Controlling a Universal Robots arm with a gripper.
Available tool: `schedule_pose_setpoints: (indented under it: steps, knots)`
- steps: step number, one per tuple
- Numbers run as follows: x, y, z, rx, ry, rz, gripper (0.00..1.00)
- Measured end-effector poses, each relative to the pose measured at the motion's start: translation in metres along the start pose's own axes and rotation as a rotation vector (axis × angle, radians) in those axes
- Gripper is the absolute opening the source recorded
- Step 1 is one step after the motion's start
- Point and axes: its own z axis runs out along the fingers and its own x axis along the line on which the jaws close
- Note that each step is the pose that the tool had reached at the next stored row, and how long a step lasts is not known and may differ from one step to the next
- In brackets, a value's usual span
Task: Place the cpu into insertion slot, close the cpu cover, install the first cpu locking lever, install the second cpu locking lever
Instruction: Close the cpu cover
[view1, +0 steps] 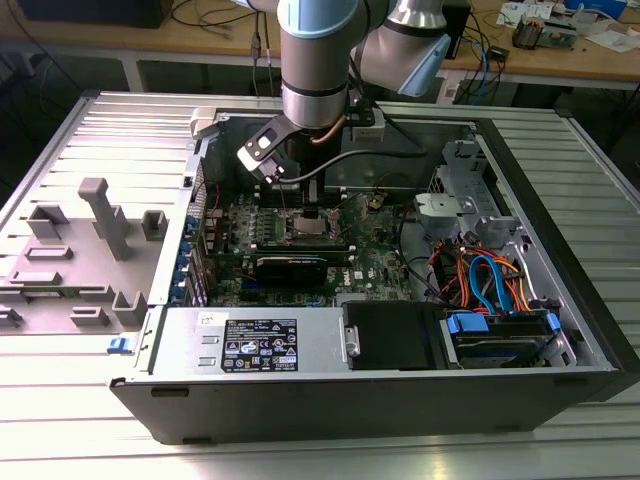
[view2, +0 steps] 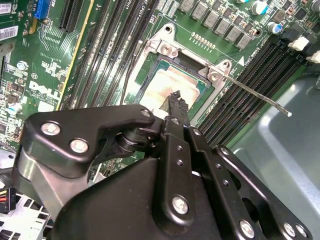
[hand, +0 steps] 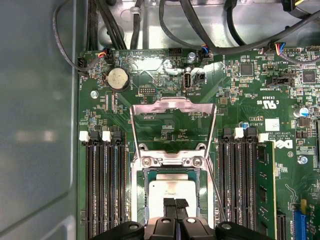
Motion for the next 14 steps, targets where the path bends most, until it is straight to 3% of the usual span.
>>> schedule_pose_setpoints:
  steps: [14]
  knots:
    - [0.0, 0.0002, -0.0035, 0.0001, -0.0004, 0.0, 0.11]
